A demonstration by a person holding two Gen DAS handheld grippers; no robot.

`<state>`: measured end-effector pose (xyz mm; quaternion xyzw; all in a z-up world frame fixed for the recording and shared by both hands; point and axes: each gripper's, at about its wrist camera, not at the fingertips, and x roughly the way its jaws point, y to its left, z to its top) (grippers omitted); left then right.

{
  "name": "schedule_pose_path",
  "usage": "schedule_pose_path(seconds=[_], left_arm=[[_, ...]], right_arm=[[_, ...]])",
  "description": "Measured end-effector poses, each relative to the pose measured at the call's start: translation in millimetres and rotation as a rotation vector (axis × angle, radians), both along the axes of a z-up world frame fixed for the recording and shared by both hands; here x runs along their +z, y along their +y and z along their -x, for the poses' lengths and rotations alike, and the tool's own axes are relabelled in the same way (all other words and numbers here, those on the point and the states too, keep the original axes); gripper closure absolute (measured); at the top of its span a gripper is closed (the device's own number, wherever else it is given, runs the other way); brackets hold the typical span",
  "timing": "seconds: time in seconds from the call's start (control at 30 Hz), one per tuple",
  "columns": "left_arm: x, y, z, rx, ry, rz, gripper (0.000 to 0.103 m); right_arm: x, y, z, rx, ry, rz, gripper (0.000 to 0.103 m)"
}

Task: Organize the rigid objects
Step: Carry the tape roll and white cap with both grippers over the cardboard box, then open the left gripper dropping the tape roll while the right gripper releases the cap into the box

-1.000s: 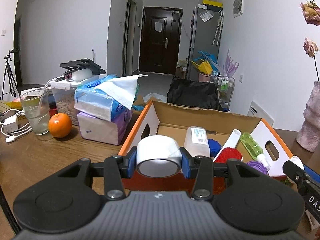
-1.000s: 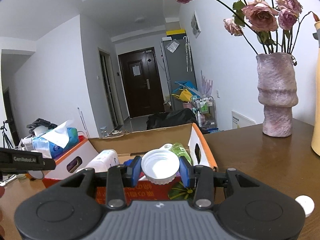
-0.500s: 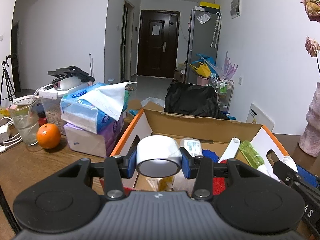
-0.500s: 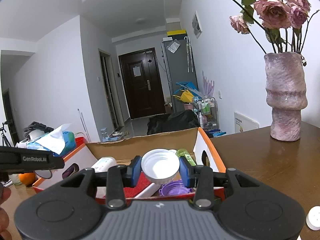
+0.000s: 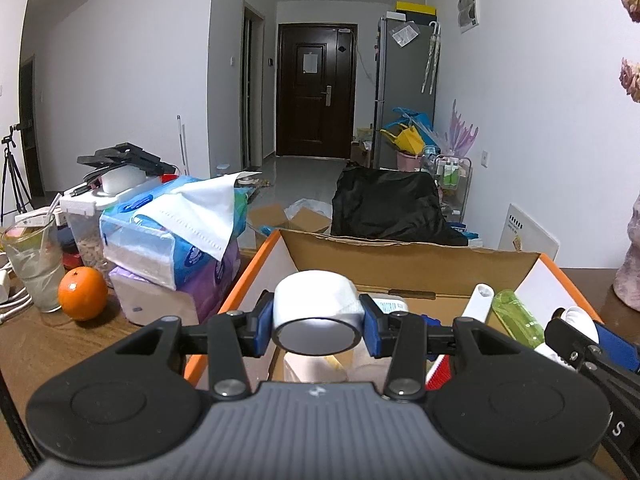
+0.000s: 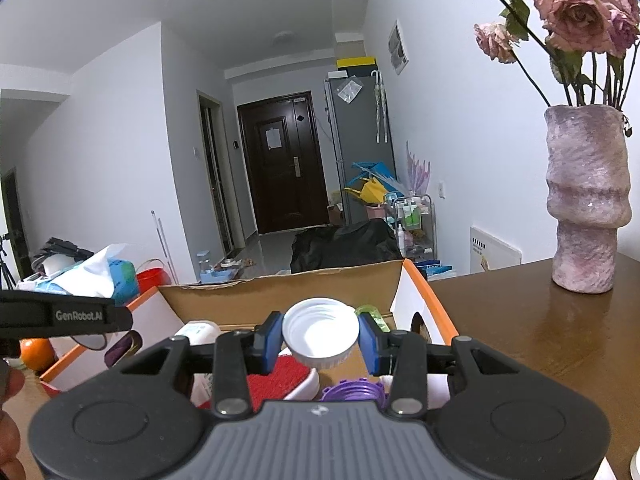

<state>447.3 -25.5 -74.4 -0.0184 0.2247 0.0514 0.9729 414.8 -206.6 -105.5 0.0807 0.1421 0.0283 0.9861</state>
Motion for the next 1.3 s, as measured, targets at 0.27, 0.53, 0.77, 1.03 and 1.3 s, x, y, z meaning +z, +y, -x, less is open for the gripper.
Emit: schedule_pose_path(seconds=[0.27, 0.53, 0.77, 1.03, 1.3], left_arm=[[-5, 1, -15, 0.001, 0.001, -0.022, 0.059], [-8, 6, -22, -0.010, 0.014, -0.024, 0.058], [-8, 7, -19, 0.038, 0.004, -0.043, 0.002], [-6, 7, -17, 0.060, -0.012, -0.059, 0.000], [-5, 9, -15, 0.064, -0.014, -0.051, 0.000]], right_arm=[[-4, 0, -16, -0.008, 0.025, 0.019, 0.064], [-7, -1, -22, 0.008, 0.067, 0.030, 0.064], [-6, -4, -17, -0.013, 0.076, 0.031, 0.015], [-2, -3, -11, -0.038, 0.044, 0.043, 0.000], [2, -2, -6, -0.043, 0.035, 0.043, 0.000]])
